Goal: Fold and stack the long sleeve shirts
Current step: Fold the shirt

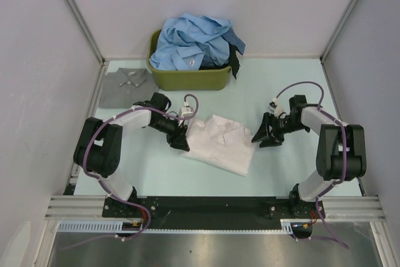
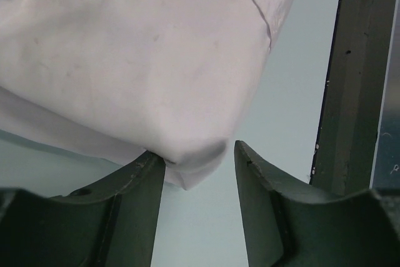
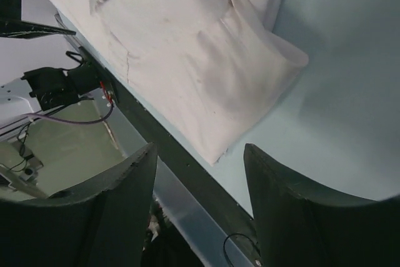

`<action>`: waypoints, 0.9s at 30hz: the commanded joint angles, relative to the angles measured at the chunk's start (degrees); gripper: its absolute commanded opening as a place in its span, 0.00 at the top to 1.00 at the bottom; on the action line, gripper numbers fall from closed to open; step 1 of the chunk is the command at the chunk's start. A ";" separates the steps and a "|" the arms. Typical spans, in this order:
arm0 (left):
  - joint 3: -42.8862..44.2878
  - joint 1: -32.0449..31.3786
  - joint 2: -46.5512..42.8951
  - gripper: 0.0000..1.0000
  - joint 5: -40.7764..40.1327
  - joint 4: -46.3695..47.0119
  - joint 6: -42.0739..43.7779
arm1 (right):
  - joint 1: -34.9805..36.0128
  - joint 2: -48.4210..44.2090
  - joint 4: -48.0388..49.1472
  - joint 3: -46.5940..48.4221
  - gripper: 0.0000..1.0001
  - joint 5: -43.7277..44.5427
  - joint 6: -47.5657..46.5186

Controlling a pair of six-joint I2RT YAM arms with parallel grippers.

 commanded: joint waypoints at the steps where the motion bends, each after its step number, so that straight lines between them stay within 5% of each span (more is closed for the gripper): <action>1: 1.01 -0.18 0.50 0.54 4.71 -1.06 1.60 | 0.31 2.80 2.85 -2.76 0.38 -4.31 2.21; 10: 0.05 -0.18 0.06 0.98 4.80 -14.77 9.15 | 4.79 10.80 6.55 -1.62 0.48 -6.34 0.71; 14: -2.94 -0.18 -0.38 1.00 1.29 -15.30 8.81 | 6.90 11.51 7.95 -0.57 0.71 -5.99 0.80; 18: -3.65 -0.18 0.41 0.90 -3.54 -10.22 3.72 | 7.96 12.21 7.69 -0.13 0.97 -4.85 0.71; 27: -2.51 3.68 3.05 0.75 -10.41 -6.33 -1.92 | 8.13 14.32 7.87 5.14 1.00 -0.54 0.71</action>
